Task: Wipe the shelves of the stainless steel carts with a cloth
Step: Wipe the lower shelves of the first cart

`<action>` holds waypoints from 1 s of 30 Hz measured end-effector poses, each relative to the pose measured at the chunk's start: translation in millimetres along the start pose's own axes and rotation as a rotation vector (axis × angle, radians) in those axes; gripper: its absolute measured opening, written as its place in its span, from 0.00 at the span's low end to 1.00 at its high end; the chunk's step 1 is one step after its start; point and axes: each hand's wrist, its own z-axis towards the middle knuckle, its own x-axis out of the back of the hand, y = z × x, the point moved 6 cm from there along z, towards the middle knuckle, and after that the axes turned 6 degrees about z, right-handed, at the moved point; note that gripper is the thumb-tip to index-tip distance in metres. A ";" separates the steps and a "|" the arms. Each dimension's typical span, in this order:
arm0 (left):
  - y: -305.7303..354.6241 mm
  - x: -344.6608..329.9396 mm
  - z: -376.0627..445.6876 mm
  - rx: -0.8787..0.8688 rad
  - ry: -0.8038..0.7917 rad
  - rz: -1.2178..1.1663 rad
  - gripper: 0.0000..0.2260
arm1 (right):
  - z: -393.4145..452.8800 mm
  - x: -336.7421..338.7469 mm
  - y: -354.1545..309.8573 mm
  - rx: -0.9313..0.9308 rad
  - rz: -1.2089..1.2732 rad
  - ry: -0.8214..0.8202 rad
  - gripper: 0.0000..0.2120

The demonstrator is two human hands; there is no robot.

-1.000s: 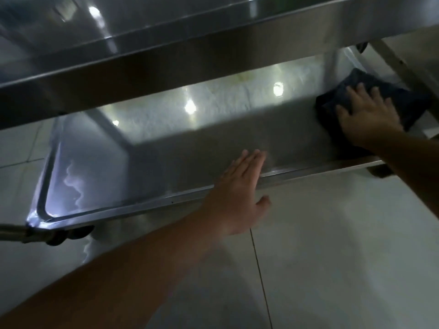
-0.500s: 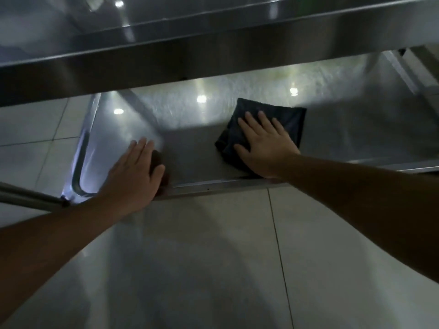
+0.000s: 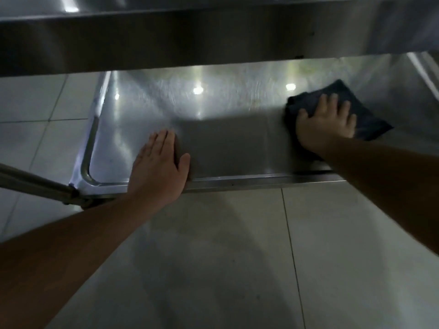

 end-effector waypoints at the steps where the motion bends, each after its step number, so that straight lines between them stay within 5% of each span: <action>1: -0.5 -0.1 0.9 0.000 0.001 0.003 0.32 | -7.4 -13.7 -32.1 0.065 -0.004 -0.002 0.36; 6: -3.0 -3.9 3.3 -0.001 0.005 -0.008 0.30 | -72.4 -80.5 -173.3 0.676 -0.114 -0.131 0.38; 10: -5.6 -6.1 4.7 -0.023 0.010 -0.023 0.29 | -72.6 -75.3 -156.1 0.892 -0.171 -0.197 0.35; 13: -7.7 -6.3 4.7 -0.025 0.009 -0.013 0.29 | -29.9 -41.2 -88.6 0.809 -0.181 -0.143 0.33; 18: -3.1 -4.0 2.6 -0.007 0.024 0.007 0.30 | 34.9 31.4 63.4 0.232 -0.088 0.015 0.33; 22: -2.2 -3.2 2.1 -0.005 0.016 0.017 0.31 | 19.0 23.7 57.9 -0.027 -0.011 0.030 0.35; 25: -3.3 -2.4 3.5 0.002 0.004 0.025 0.30 | -8.8 -3.4 -5.3 0.084 -0.002 0.009 0.36; 30: -2.2 0.7 7.2 -0.004 -0.043 0.011 0.29 | -82.8 -64.7 -109.7 0.653 -0.120 -0.154 0.38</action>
